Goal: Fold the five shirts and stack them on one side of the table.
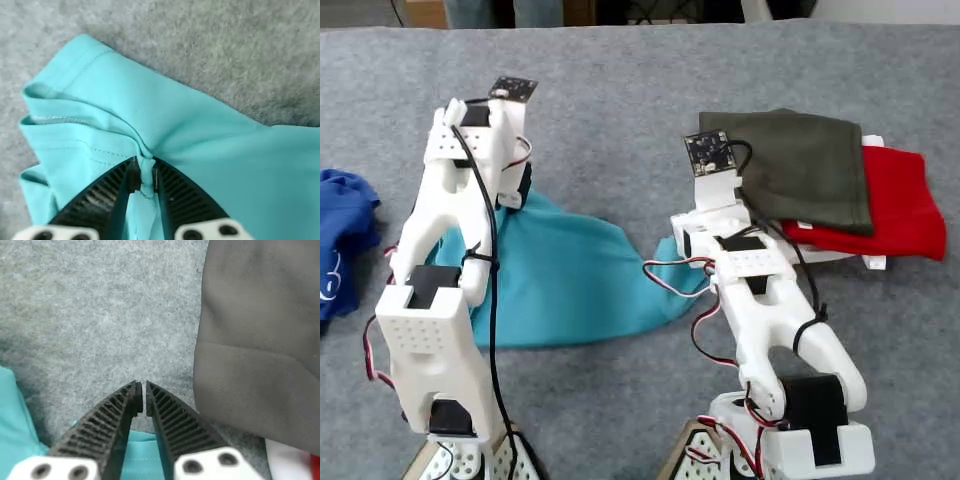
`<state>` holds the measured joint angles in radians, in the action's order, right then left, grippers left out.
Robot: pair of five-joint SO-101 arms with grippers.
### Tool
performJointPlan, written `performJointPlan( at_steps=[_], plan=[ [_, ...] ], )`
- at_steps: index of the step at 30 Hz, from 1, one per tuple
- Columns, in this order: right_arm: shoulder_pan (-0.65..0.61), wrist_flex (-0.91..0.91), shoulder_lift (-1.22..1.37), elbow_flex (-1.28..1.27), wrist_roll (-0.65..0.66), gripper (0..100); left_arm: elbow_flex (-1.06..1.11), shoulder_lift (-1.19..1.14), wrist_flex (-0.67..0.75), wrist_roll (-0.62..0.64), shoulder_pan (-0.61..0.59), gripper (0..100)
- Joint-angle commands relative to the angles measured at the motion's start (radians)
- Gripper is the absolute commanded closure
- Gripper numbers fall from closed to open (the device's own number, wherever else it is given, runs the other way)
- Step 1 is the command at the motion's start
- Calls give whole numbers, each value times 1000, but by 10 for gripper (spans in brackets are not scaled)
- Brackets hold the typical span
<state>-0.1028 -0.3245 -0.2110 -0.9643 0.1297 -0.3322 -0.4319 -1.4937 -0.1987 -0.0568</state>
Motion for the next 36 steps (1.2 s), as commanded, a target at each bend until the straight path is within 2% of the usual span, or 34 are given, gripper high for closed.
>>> performJointPlan(
  at_steps=[1, 8, 13, 20, 22, 27, 34, 36],
  plan=[
    [12, 18, -19, 16, -9, 973, -111, 11, -61, -3, -27, 971],
    [12, 18, -19, 13, -9, 973, -166, 11, -135, -5, -134, 971],
    [11, 18, -19, 13, -8, 973, -159, 9, -137, -6, -202, 971],
    [-21, 0, -24, 10, -6, 976, -165, 11, -160, -6, -226, 971],
    [-44, -66, -38, 31, -5, 976, -165, 11, -166, -6, -222, 971],
    [-227, -299, -117, 130, -5, 975, -165, 11, -167, -6, -225, 971],
    [-477, -305, -120, 185, 0, 976, -153, 8, -176, -3, -231, 971],
    [-535, -276, -84, 188, 48, 976, -147, 9, -204, -2, -231, 971]
  ],
)
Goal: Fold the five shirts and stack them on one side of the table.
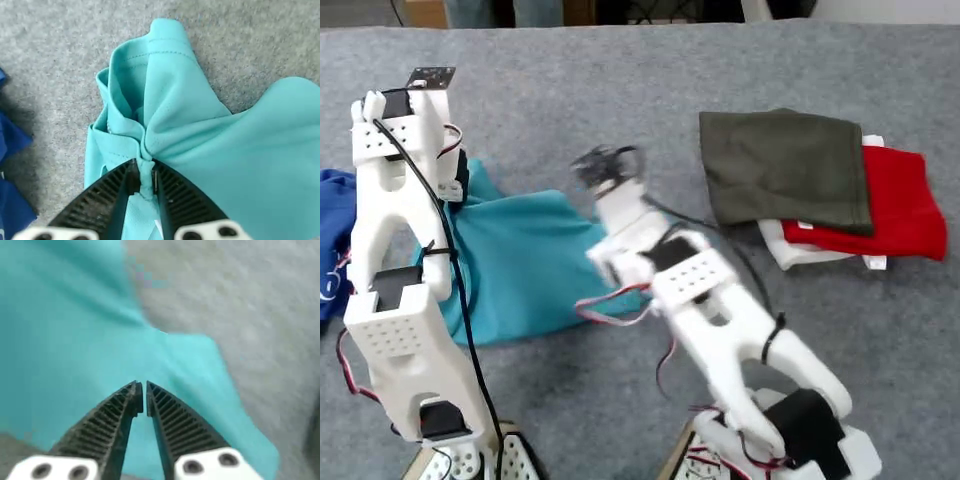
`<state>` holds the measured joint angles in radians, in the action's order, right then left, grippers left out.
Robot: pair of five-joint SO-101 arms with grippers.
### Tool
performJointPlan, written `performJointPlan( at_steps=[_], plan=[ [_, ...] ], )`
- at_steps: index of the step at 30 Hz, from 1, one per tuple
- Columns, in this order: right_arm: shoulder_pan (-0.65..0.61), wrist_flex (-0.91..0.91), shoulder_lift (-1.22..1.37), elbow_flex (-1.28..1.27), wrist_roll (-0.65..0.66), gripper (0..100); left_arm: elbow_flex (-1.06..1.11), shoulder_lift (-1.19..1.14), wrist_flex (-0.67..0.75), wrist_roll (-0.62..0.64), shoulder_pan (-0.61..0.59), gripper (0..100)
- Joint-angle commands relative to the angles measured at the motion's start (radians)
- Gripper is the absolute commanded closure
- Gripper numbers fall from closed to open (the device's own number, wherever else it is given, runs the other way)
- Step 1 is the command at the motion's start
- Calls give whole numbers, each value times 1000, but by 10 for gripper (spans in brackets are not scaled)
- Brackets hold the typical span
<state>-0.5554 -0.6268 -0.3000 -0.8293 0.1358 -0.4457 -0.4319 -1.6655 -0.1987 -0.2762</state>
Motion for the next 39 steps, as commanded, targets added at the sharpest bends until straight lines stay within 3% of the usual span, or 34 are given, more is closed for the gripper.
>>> performJointPlan(
  at_steps=[1, 7, 12, 15, 23, 28, 32, 39],
  plan=[
    [-89, 51, 39, 54, 64, 977, -33, 11, -40, -2, -13, 971],
    [-17, 31, 346, 197, 80, 977, -30, 11, -71, -6, -56, 971],
    [51, -181, 595, 441, 81, 977, -27, 11, -77, -9, -145, 971],
    [61, -304, 694, 578, 81, 977, -27, 11, -77, -80, -214, 971],
    [61, -336, 762, 667, 84, 977, -36, 11, -78, -272, -418, 971],
    [61, -338, 762, 667, 83, 977, -36, 12, -78, -296, -473, 971],
    [61, -345, 748, 677, 80, 977, -82, 35, -94, -227, -450, 971],
    [150, -606, 538, 892, 80, 972, -239, 247, -94, 32, -404, 971]
  ],
)
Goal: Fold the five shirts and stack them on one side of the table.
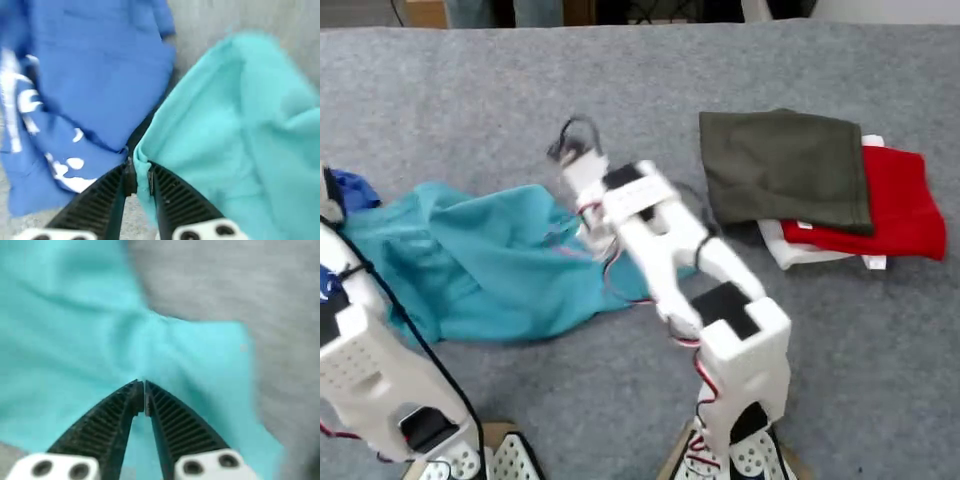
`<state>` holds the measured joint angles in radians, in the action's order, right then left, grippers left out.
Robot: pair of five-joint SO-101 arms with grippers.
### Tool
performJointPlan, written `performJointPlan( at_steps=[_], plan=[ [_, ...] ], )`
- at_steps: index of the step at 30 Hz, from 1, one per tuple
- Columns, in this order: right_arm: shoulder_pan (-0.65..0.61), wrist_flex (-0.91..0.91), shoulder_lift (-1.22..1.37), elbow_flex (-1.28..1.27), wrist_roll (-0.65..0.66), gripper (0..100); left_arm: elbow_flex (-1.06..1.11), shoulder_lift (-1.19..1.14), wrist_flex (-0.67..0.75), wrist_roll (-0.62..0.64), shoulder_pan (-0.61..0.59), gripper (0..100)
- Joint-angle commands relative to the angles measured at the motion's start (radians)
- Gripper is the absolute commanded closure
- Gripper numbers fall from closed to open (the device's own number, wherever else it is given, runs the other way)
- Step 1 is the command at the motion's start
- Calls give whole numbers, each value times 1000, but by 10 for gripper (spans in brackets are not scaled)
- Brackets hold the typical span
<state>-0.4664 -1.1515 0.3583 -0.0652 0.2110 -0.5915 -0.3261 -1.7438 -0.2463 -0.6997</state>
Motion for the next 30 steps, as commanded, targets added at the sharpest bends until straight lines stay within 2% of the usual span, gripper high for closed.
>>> performJointPlan(
  at_steps=[1, 7, 11, 16, 23, 30],
  plan=[
    [80, -110, -145, 166, 5, 972, -105, 180, -15, 107, 24, 971],
    [146, -258, -174, 278, 11, 971, -154, 390, -15, 235, 8, 971],
    [152, -275, -145, 248, 11, 883, -171, 494, -15, 259, -44, 971],
    [152, -275, -124, 189, 12, 788, -166, 555, -14, 255, -156, 971],
    [146, -275, -122, 147, 61, 786, -170, 565, 32, 252, -321, 971],
    [37, -227, -88, 79, 54, 786, -99, 554, 38, 189, -404, 971]
  ],
)
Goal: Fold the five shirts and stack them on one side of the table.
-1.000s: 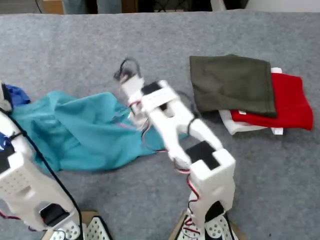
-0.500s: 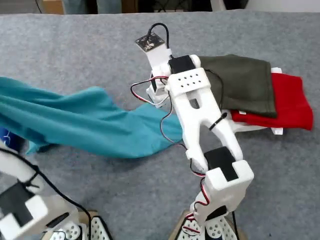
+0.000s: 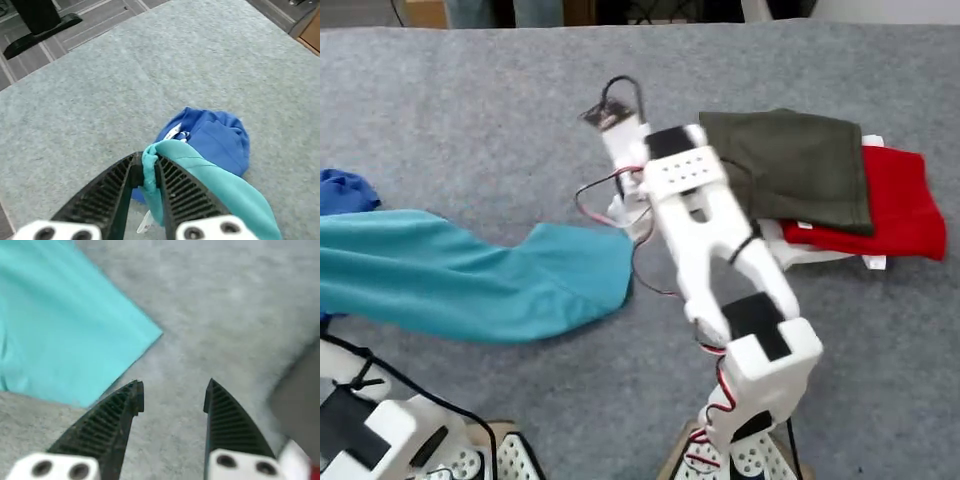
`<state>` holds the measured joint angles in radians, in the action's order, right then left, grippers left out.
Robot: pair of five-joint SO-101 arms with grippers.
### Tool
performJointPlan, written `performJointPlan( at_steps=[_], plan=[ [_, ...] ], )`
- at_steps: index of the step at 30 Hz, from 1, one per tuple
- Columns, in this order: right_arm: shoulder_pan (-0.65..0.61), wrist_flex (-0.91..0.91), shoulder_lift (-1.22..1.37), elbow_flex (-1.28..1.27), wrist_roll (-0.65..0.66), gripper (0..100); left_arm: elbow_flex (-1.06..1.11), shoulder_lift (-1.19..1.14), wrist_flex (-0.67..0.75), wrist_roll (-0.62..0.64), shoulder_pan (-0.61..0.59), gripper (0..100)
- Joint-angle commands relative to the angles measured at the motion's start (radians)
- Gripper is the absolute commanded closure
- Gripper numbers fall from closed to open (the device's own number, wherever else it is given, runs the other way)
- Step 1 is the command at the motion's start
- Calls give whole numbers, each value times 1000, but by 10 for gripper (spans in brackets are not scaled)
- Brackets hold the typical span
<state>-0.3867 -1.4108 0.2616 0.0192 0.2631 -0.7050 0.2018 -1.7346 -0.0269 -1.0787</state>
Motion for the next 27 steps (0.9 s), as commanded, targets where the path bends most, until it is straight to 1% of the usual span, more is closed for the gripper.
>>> performJointPlan(
  at_steps=[1, 3, 6, 11, 14, 16, 19, 24, 25, 27],
  plan=[
    [-57, 52, 25, -10, 2, 786, 28, 26, 29, -32, -30, 971],
    [-75, 77, 71, -2, -23, 786, 54, 28, 29, -34, -47, 971],
    [-75, 98, 153, 38, -129, 786, 105, 28, 28, -48, -58, 971],
    [-74, 91, 277, 159, -261, 786, 205, 35, 28, -92, -59, 971],
    [-77, 91, 312, 213, -344, 786, 236, 37, 28, -95, -62, 971],
    [-77, 89, 323, 232, -388, 786, 254, 35, 34, -95, -87, 971],
    [-75, 89, 326, 232, -422, 786, 306, 31, 89, -101, -122, 971],
    [-75, 92, 326, 237, -416, 792, 447, 35, 183, -153, -174, 971],
    [-75, 91, 326, 237, -416, 812, 473, 35, 198, -164, -183, 971],
    [-71, 91, 326, 237, -416, 892, 518, 35, 224, -181, -202, 971]
  ],
)
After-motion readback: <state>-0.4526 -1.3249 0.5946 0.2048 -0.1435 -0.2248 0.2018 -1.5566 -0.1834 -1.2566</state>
